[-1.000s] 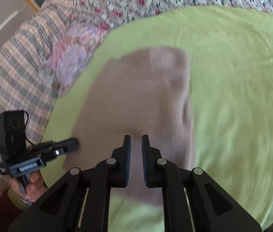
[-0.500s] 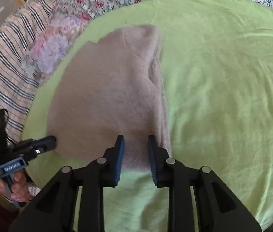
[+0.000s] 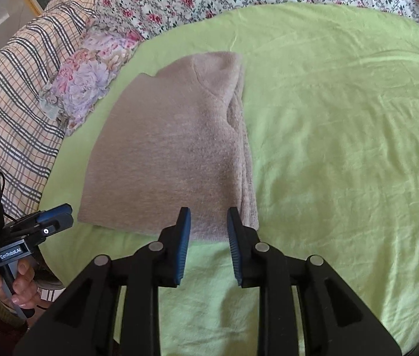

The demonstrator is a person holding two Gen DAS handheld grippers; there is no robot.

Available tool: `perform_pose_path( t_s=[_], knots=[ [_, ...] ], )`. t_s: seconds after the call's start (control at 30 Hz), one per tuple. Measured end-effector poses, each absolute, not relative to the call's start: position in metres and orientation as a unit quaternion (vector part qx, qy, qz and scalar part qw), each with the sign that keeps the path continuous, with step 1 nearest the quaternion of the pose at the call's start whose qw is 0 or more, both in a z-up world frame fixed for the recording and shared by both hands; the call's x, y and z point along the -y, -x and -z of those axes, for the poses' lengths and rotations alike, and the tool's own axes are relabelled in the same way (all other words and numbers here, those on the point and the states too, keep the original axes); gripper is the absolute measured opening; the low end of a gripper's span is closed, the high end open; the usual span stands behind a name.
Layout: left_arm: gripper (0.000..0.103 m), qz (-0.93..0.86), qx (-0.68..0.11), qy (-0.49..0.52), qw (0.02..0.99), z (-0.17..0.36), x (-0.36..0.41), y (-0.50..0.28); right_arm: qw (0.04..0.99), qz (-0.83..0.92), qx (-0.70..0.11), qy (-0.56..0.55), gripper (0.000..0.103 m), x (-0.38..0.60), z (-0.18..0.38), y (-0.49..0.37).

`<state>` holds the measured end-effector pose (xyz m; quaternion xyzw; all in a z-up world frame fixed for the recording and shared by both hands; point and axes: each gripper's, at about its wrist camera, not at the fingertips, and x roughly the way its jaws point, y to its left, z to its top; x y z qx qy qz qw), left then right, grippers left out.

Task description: Fold small clothes

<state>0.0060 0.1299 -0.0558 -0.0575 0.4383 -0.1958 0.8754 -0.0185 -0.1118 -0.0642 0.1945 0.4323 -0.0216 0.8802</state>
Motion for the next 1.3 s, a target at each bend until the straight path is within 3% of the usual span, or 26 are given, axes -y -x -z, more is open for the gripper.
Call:
perform_pose_path(
  t_s=[0.27,0.6,0.67,0.87,0.97,1.13,1.3],
  knots=[
    [0.055,0.173,-0.445,0.064,0.876,0.057,-0.140,-0.019,0.884,0.027,-0.404,-0.233,0.032,0.114,0.047,-0.002],
    [0.055,0.162,-0.461,0.105,0.866,0.067,-0.144,-0.053,0.855,0.005,-0.412,-0.314,0.032,0.153,0.082,-0.065],
    [0.055,0.157,-0.474,0.102,0.860,0.073,-0.141,-0.059,0.852,-0.008,-0.419,-0.314,0.016,0.151,0.084,-0.069],
    [0.056,0.158,-0.499,0.088,0.848,0.095,-0.130,-0.066,0.867,0.037,-0.455,-0.201,0.014,0.134,0.088,-0.078],
    [0.056,0.157,-0.498,0.086,0.848,0.097,-0.128,-0.066,0.869,0.055,-0.453,-0.190,0.014,0.130,0.083,-0.078],
    [0.055,0.148,-0.484,0.063,0.860,0.085,-0.127,-0.057,0.877,0.067,-0.434,-0.197,0.024,0.136,0.061,-0.057],
    [0.065,0.125,-0.473,0.037,0.872,0.074,-0.128,-0.042,0.886,0.044,-0.410,-0.212,0.027,0.128,0.042,-0.021]
  ],
)
